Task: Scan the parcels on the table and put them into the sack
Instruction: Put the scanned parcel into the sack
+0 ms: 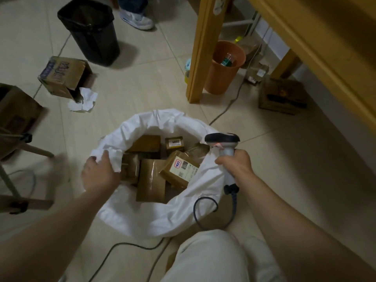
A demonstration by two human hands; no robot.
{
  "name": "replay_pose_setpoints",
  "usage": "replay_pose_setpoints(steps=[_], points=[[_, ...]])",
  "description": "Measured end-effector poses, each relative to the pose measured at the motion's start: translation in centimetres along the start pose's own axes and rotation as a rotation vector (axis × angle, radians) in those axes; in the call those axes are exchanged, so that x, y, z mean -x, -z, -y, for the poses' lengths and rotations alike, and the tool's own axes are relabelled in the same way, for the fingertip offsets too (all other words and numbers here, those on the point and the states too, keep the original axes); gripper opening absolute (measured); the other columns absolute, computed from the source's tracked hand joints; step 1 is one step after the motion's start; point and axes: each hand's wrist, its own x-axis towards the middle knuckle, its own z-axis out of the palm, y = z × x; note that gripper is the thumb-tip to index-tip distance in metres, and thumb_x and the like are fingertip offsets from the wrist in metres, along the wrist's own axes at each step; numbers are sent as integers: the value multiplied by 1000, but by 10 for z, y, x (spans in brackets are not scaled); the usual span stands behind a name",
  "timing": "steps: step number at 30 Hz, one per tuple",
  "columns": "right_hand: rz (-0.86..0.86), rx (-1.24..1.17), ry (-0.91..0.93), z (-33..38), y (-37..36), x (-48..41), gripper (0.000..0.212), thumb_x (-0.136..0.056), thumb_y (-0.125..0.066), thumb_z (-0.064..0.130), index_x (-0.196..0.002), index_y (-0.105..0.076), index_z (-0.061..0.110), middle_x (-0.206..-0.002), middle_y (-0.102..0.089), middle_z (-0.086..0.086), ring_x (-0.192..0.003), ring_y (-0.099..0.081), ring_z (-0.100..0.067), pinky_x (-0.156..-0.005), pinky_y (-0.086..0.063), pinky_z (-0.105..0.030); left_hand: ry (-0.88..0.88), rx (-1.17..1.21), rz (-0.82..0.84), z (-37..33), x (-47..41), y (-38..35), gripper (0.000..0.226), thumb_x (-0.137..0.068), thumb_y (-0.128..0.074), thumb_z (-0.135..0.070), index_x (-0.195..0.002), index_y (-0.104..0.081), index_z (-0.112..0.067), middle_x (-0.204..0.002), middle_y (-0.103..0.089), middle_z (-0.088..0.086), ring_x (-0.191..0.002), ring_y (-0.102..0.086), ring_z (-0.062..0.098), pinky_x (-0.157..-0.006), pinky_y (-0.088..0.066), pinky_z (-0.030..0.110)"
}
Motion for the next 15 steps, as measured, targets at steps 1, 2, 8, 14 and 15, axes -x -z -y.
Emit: replay_pose_setpoints(steps=[1,2,8,14,15], points=[[-1,-16,-16,-3,2,-2,38,-77,-72,8,-112,-58,1,-100,-59,-12,-91,-58,-29,-84,-51,-38,-87,-62,0,-13,5,-4,67,-85,-61,-32,-146,-36,-21,-144,-37,24,-130,-36,42,-109,-30,50],[2,-17,-25,-6,4,-4,36,-77,-72,8,-110,-58,2,-98,-58,-12,-91,-59,-29,-83,-50,-38,-184,-123,31,-28,9,-8,64,-85,-60,-37,-144,-39,-26,-147,-35,19,-134,-32,37,-113,-24,48],[-74,70,-185,-54,27,-4,25,-78,-67,6,-100,-58,1,-100,-61,-17,-87,-59,-30,-80,-51,-37,-590,-205,688,-96,52,-31,62,-87,-61,-45,-144,-38,-37,-150,-39,-1,-143,-23,23,-118,-1,47],[1,28,-202,-70,43,7,39,-78,-71,9,-114,-59,-1,-108,-61,-17,-97,-60,-31,-80,-48,-33,-575,-335,1041,-96,81,-68,93,-76,-77,-40,-151,-23,-30,-143,-49,-7,-137,-38,20,-118,-9,49],[16,15,-181,-69,45,11,42,-77,-71,9,-116,-59,0,-110,-61,-16,-101,-60,-32,-83,-49,-35,-617,-384,997,-96,85,-72,91,-79,-75,-41,-151,-22,-29,-141,-51,-7,-137,-38,18,-118,-2,51]])
